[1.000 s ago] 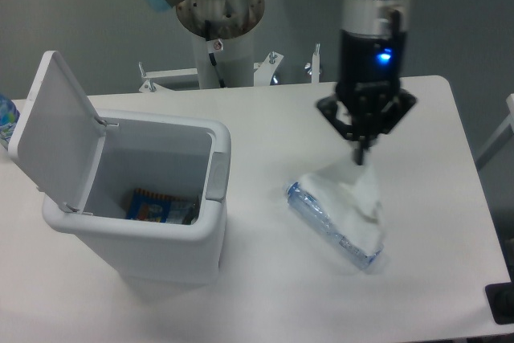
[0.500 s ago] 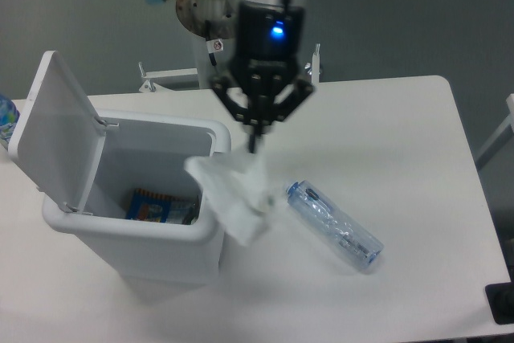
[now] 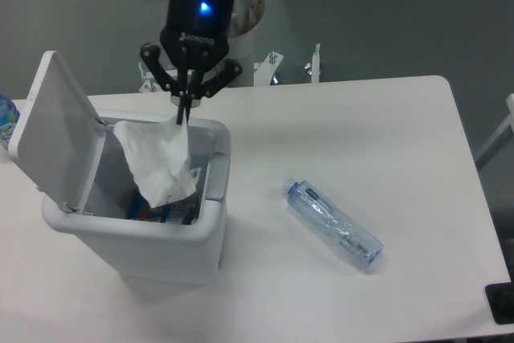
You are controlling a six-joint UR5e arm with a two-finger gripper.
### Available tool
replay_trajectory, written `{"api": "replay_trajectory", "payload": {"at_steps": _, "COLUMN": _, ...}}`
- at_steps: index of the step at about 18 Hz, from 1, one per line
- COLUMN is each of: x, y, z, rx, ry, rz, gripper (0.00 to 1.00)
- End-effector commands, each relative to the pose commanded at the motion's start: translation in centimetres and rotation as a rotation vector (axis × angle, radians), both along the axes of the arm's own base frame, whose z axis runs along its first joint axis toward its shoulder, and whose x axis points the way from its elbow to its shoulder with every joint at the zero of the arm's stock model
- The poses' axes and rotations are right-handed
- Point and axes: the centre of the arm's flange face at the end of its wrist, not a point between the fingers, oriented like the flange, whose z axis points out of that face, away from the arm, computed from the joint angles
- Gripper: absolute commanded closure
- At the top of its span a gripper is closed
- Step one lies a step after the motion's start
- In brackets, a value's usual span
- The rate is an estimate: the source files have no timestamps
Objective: Place the trash in the trash can
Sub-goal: 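Carry the tissue over the trash can opening, then open the gripper to drop the tissue into the can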
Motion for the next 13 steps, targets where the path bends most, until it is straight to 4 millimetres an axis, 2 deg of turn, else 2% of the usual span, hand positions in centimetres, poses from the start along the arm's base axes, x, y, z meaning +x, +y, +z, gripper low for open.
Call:
{"api": "replay_trajectory", "payload": {"at_steps": 1, "x": 0.0, "y": 0.0, "z": 0.0, "rx": 0.001, "ry": 0.001, "rz": 0.0, "gripper": 0.29}}
{"api": "replay_trajectory", "payload": {"at_steps": 2, "x": -0.1, "y": 0.1, "z": 0.1, "rx": 0.003, "ry": 0.003, "rz": 0.0, "gripper": 0.1}}
{"api": "replay_trajectory", "payload": {"at_steps": 3, "x": -0.2, "y": 0.2, "z": 0.1, "rx": 0.002, "ry": 0.003, "rz": -0.001, "gripper": 0.0}}
{"api": "replay_trajectory", "payload": {"at_steps": 9, "x": -1.5, "y": 1.5, "z": 0.6, "rx": 0.01, "ry": 0.011, "rz": -0.001, "gripper": 0.0}}
{"api": "replay_trajectory", "payload": {"at_steps": 11, "x": -3.1, "y": 2.2, "z": 0.8, "rx": 0.009, "ry": 0.015, "rz": 0.014, "gripper": 0.0}}
{"api": "replay_trajectory", "payload": {"at_steps": 13, "x": -5.8, "y": 1.8, "z": 0.1, "rx": -0.003, "ry": 0.005, "rz": 0.053, "gripper": 0.0}}
